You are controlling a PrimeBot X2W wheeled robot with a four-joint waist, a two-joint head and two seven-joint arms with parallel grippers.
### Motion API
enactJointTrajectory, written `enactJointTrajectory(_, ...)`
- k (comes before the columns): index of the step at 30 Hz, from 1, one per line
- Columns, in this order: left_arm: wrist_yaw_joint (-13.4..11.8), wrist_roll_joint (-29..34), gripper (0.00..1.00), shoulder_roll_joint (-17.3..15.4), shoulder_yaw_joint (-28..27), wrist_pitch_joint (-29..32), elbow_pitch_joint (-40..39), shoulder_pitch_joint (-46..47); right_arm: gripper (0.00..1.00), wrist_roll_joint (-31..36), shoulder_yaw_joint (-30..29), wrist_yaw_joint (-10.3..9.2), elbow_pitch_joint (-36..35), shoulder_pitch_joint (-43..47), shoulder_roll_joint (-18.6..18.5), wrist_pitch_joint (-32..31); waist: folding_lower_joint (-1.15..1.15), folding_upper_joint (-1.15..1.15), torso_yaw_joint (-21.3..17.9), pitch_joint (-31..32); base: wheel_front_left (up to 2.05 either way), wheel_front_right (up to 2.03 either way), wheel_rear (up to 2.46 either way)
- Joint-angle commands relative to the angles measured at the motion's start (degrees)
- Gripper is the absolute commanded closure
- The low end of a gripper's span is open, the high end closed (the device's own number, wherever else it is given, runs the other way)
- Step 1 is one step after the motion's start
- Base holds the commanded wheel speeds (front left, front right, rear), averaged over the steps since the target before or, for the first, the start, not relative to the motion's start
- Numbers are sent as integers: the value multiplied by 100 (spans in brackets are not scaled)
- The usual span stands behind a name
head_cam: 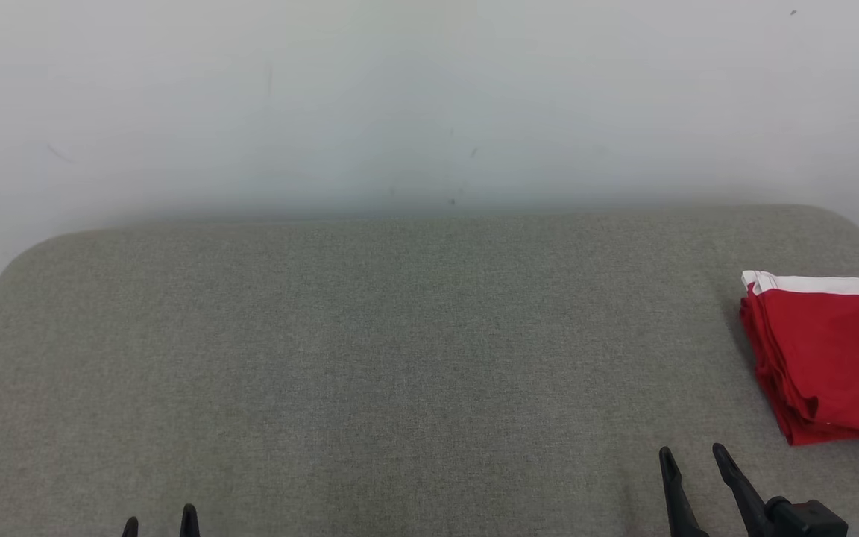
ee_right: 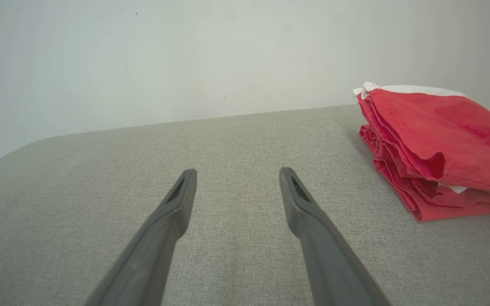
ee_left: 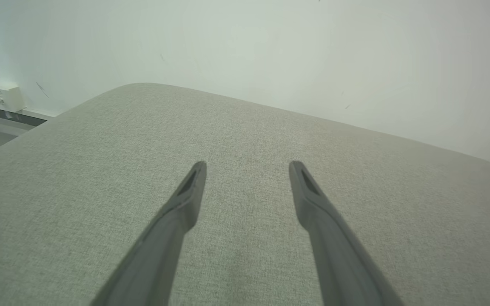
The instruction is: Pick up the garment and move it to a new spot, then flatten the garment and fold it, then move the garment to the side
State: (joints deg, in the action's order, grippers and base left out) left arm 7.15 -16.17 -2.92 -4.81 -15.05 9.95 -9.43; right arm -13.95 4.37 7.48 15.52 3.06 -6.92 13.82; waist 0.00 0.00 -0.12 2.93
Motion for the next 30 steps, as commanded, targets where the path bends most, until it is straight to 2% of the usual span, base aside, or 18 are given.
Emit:
enactJointTrajectory(1,34,-7,0,5,-27,-15,-8,-68,0,32,-3,1,-7,45,-25,3,0,0,5,0,0,0,0)
enactJointTrajectory(30,32,-12,0,4,55,-15,-82,9,0,-97,-85,1,-39,109,130,-6,0,0,54,-111,0,0,0)
